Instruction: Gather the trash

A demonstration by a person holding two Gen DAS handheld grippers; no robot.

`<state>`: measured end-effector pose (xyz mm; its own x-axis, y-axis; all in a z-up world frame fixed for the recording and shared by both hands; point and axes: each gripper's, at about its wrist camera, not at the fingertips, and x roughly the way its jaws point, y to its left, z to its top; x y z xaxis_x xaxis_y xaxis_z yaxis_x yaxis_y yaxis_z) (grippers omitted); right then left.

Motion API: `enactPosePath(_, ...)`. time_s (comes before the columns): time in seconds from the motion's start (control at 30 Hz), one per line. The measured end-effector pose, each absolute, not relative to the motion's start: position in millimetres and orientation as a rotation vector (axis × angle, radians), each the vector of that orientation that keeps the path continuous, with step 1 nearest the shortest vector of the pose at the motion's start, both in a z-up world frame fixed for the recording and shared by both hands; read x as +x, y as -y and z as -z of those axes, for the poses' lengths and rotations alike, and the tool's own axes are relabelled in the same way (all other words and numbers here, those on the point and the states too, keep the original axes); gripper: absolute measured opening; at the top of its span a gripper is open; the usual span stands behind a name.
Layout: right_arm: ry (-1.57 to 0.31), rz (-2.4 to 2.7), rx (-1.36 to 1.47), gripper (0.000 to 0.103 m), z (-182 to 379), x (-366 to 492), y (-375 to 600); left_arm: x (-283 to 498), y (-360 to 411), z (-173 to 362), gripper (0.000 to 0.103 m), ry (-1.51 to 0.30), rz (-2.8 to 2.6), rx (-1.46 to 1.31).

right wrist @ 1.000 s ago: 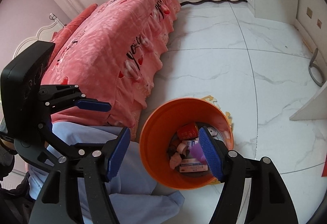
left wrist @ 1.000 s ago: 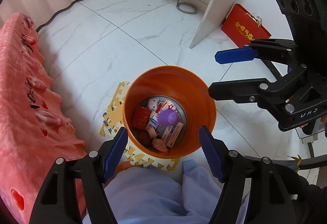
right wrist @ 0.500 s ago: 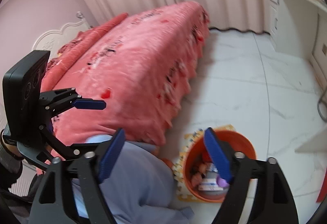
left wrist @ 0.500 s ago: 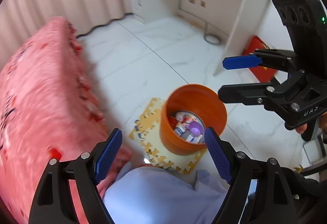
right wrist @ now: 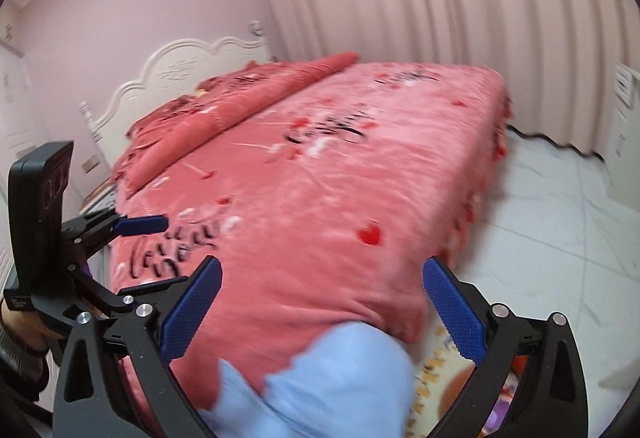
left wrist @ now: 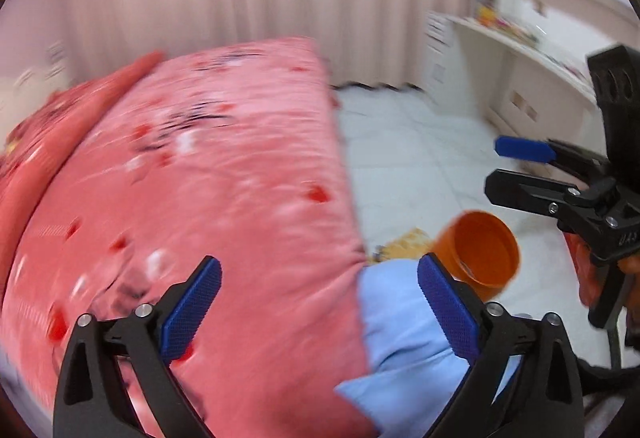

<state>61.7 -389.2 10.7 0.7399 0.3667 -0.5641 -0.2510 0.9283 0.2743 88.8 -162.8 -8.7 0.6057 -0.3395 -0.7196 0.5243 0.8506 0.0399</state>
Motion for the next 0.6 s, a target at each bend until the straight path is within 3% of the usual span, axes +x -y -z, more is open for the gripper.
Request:
enactPosePath(0.33, -0.570, -0.438, 0.160, 0.098, -32.6, 43.7, 283.5, 46.0, 59.9, -6.9, 0.097, -0.650, 0.183, 0.005)
enactPosePath(0.6, -0.556, -0.440, 0.068, 0.098, -29.4, 28.4, 248.1, 33.3, 19.5, -4.8, 0.097, -0.623, 0.095, -0.084)
